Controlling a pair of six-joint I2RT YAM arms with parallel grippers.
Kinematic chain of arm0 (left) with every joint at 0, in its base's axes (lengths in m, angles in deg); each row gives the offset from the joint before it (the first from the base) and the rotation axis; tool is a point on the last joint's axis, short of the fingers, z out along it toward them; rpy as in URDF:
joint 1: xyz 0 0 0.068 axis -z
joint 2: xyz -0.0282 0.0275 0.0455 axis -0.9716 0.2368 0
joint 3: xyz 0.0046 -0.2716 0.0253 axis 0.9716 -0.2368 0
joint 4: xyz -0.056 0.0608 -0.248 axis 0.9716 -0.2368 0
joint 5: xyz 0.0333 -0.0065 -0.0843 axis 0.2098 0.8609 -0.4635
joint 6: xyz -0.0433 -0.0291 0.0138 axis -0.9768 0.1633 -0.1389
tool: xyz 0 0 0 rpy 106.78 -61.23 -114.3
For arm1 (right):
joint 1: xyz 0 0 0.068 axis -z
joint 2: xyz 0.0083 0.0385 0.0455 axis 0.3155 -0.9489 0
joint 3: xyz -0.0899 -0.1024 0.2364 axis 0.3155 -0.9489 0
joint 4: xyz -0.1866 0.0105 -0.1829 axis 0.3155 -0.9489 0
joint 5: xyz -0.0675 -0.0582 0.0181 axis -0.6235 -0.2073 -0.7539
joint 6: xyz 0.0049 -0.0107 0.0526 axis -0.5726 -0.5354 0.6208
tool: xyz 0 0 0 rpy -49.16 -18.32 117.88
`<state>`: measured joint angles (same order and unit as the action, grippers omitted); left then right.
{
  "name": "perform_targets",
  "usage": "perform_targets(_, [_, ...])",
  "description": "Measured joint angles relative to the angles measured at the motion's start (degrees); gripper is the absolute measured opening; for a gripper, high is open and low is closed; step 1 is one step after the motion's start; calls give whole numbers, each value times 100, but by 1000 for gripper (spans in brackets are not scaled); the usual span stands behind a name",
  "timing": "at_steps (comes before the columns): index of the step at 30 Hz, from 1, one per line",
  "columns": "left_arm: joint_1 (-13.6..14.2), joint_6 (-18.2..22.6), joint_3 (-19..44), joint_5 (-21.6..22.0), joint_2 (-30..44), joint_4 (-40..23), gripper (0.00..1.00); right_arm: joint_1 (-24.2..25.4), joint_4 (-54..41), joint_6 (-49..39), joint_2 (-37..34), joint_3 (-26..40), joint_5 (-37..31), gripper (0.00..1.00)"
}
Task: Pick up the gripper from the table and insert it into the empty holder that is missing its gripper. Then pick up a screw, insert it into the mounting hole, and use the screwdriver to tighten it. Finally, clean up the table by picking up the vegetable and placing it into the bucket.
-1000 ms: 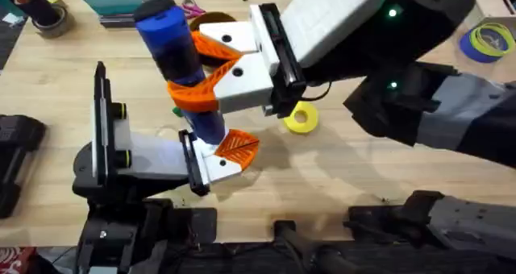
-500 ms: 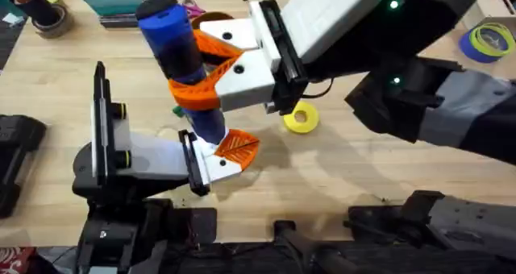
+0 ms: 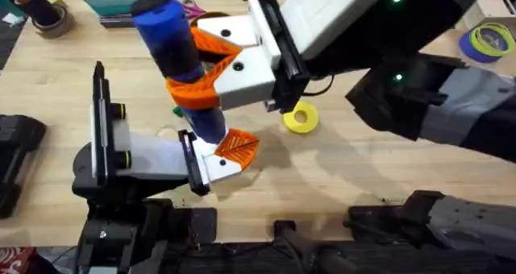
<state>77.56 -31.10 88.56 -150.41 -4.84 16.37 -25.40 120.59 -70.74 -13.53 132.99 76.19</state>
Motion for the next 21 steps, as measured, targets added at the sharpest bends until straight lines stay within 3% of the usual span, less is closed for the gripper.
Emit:
perform_targets(16, [0, 0, 0, 22, 0, 2, 4, -2, 200, 92, 94, 96, 120, 24])
perform_targets(21, [0, 0, 0, 24, 0, 2, 4, 0, 227, 96, 157, 405, 131, 24])
